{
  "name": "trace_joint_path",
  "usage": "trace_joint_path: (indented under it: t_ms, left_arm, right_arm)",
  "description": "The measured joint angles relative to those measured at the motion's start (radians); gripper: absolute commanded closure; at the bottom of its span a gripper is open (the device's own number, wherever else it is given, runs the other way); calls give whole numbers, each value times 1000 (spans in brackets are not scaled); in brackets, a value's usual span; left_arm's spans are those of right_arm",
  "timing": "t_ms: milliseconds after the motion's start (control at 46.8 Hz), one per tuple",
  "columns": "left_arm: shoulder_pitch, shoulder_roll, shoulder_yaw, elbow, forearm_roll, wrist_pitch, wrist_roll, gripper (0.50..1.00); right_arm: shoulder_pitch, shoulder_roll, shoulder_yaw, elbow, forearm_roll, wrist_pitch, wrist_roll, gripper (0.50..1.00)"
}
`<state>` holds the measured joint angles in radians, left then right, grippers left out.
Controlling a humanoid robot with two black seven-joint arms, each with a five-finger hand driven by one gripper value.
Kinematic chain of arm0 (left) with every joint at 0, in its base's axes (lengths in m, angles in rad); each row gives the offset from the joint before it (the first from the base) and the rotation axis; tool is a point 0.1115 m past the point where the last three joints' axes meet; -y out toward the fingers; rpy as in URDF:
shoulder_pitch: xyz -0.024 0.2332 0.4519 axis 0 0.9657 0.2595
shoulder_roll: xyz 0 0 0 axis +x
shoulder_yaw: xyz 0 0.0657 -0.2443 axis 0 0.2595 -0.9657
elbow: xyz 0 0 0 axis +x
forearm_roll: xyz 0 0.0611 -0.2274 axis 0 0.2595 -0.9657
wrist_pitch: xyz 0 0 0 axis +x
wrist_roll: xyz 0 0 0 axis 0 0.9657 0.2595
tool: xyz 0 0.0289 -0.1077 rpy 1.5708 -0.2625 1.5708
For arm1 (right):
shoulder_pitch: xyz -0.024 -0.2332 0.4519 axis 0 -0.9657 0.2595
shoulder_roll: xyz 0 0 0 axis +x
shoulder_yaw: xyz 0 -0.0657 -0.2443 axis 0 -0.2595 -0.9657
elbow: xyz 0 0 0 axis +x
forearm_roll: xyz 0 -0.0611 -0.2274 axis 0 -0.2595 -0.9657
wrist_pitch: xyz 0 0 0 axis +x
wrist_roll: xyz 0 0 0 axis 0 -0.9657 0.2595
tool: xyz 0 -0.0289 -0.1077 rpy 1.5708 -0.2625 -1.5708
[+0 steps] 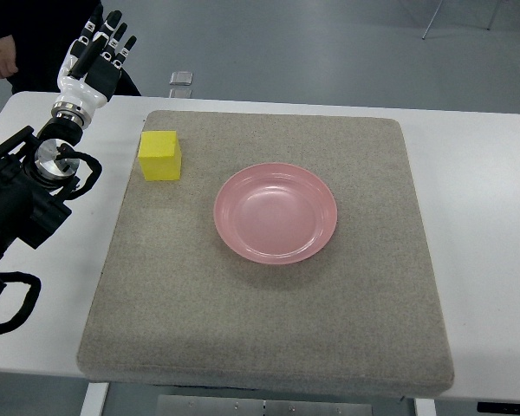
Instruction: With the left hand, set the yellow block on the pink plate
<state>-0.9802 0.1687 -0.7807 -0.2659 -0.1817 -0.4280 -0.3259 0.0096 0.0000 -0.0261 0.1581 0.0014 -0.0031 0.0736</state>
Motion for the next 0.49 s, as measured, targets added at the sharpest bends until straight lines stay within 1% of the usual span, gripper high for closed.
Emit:
trace_joint_path:
  t_ms: [491]
  left_arm:
    - [-3, 2, 4, -1, 4, 0, -7, 508]
  right_arm:
    - [0, 0, 0, 0, -1, 0, 0, 576]
